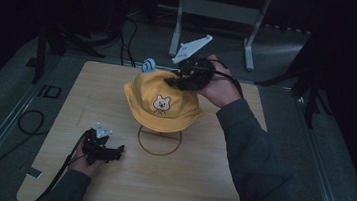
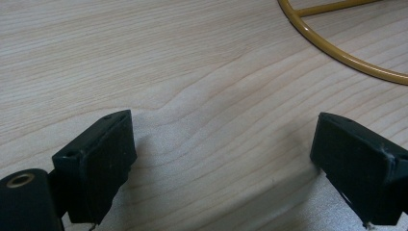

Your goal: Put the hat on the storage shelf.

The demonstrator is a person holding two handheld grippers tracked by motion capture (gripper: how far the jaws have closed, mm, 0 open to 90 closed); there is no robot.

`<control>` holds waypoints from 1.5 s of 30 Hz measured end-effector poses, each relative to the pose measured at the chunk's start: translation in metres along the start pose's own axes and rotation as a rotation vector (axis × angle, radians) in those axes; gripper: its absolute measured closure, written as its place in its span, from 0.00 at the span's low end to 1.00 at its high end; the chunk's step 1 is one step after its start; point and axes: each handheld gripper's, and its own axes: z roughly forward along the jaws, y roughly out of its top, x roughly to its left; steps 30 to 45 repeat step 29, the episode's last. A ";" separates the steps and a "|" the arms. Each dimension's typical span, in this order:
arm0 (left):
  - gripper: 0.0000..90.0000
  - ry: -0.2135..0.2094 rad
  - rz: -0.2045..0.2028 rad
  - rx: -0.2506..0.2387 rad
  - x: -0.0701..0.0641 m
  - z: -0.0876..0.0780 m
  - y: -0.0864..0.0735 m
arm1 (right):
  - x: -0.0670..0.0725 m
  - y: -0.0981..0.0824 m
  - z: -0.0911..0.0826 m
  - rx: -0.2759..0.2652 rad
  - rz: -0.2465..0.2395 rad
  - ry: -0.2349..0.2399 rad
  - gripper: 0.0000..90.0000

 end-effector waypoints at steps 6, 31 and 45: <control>0.10 0.001 0.001 0.000 0.000 0.000 0.000 | 0.007 0.005 0.019 0.061 -0.016 0.014 0.76; 0.10 0.002 -0.001 -0.002 0.000 0.000 0.000 | 0.003 -0.008 -0.014 0.045 0.111 -0.150 0.14; 0.10 0.002 -0.001 -0.002 0.000 0.000 0.000 | 0.003 -0.008 -0.014 0.045 0.111 -0.150 0.14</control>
